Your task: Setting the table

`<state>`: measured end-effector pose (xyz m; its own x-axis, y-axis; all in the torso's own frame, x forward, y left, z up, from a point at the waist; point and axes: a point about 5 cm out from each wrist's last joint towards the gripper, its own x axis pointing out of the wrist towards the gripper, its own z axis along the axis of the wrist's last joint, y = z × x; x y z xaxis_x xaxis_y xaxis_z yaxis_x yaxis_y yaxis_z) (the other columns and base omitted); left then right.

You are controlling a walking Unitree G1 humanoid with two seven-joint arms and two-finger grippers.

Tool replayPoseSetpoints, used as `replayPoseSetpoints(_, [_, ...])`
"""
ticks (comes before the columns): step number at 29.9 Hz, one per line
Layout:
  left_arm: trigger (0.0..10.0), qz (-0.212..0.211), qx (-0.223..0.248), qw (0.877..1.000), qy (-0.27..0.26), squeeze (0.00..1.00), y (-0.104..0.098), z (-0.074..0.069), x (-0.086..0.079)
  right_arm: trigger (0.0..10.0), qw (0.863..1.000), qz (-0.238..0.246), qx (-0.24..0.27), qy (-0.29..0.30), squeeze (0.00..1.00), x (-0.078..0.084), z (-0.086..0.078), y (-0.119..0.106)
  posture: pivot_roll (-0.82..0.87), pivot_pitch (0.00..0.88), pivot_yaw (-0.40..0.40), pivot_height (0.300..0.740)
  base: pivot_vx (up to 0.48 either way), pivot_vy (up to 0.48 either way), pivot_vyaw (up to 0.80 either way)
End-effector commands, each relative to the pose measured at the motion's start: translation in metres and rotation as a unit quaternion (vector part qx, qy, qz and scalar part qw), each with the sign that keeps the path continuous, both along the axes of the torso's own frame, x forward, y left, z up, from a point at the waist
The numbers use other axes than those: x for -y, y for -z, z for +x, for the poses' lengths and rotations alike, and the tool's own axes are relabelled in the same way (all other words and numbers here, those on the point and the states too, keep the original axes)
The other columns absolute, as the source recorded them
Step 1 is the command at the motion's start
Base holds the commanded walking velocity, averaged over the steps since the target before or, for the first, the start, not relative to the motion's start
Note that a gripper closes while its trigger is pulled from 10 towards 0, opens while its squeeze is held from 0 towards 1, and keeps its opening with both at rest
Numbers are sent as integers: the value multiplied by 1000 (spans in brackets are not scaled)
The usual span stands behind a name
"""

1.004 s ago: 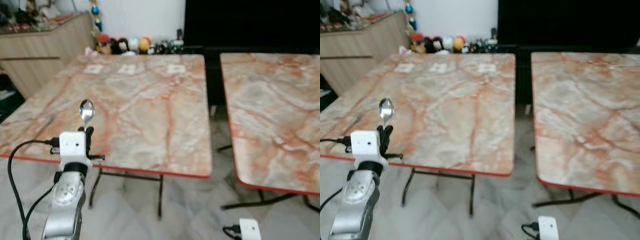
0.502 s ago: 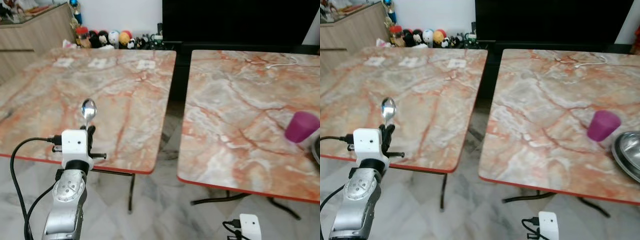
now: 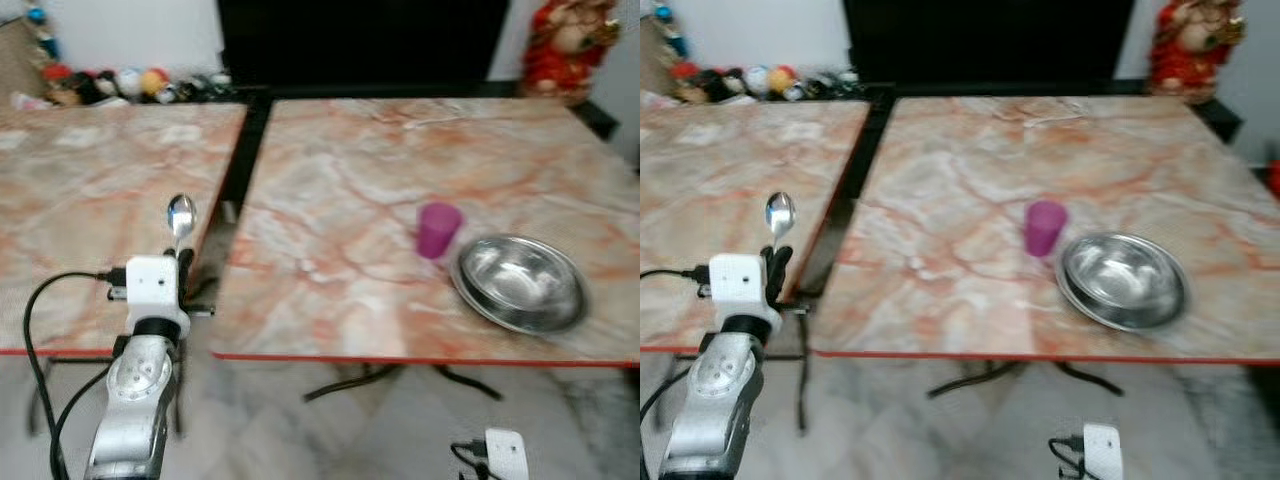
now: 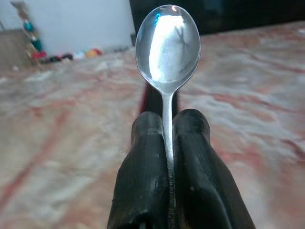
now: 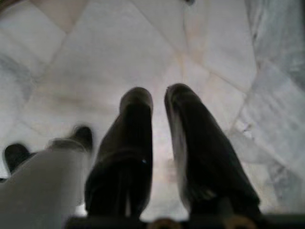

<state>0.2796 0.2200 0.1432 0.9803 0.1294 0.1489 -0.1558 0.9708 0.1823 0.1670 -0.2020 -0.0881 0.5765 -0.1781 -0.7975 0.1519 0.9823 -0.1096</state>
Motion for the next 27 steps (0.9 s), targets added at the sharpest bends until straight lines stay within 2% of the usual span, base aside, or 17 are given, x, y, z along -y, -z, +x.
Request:
replayPoseSetpoints(1, [10000, 3, 16, 1000, 0, 0, -8, 0, 0, 10000, 1000, -3, 3, -3, 0, 2, 1, -1, -46, 44, 38, 732, 0, -442, 0])
replayPoseSetpoints(27, [10000, 5, 17, 1000, 7, 0, -10, 2, 0, 10000, 1000, -4, 4, -3, 0, 1, 6, -3, -48, 43, 45, 732, 0, -441, 0])
